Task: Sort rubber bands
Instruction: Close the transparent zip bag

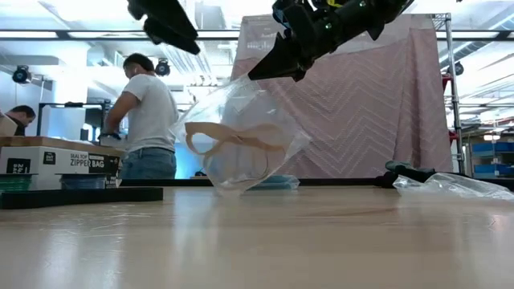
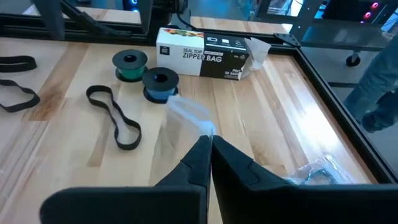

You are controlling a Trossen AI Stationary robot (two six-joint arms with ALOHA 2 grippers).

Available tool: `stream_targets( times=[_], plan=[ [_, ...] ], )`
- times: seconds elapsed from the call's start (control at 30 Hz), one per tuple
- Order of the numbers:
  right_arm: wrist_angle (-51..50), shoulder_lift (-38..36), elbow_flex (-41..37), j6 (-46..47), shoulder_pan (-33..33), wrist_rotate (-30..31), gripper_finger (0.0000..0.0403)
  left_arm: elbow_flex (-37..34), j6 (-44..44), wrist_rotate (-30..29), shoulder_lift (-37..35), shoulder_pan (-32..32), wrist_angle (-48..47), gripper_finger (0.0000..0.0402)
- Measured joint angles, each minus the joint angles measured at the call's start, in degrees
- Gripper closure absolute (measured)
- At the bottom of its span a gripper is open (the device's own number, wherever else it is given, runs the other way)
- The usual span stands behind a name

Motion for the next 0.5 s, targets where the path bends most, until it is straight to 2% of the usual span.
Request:
stream_targets(
  times=[0.1, 0.23, 0.37, 0.5],
  plan=[
    [-0.03, 0.00, 0.00, 0.04, 0.00, -0.03, 0.0403, -5.77, -2.04, -0.22, -4.77, -0.12, 8.92, 0.0175],
    [-0.03, 0.00, 0.00, 0.06, 0.00, -0.02, 0.0403, -11.83, -3.13, -0.37, -9.31, -0.49, 26.01, 0.0189],
    [-0.17, 0.00, 0.00, 0.11, 0.00, -0.04, 0.0403, -15.97, -3.12, -0.09, -11.19, -1.32, 38.66, 0.0197],
    [-0.16, 0.00, 0.00, -0.69, 0.00, -0.04, 0.0403, -18.72, -4.47, -0.09, -11.19, -1.76, 46.89, 0.0195]
  ],
)
